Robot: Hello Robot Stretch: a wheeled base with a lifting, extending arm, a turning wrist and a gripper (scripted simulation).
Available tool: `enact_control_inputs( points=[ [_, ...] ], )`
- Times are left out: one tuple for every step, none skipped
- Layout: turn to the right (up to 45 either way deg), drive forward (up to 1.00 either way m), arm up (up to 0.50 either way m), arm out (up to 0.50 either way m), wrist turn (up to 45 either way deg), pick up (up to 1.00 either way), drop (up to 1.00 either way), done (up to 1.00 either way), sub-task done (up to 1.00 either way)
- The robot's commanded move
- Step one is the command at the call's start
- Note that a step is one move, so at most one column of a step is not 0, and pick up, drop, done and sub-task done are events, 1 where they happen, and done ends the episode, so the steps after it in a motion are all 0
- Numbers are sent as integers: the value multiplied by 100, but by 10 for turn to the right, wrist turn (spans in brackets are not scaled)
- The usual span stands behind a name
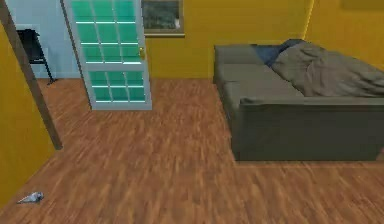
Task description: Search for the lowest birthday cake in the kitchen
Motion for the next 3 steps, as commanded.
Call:
enact_control_inputs(
  points=[
    [-300,0,0,0,0,0,0,0,0],
    [0,100,0,0,0,0,0,0,0],
    [0,100,0,0,0,0,0,0,0]
  ],
)
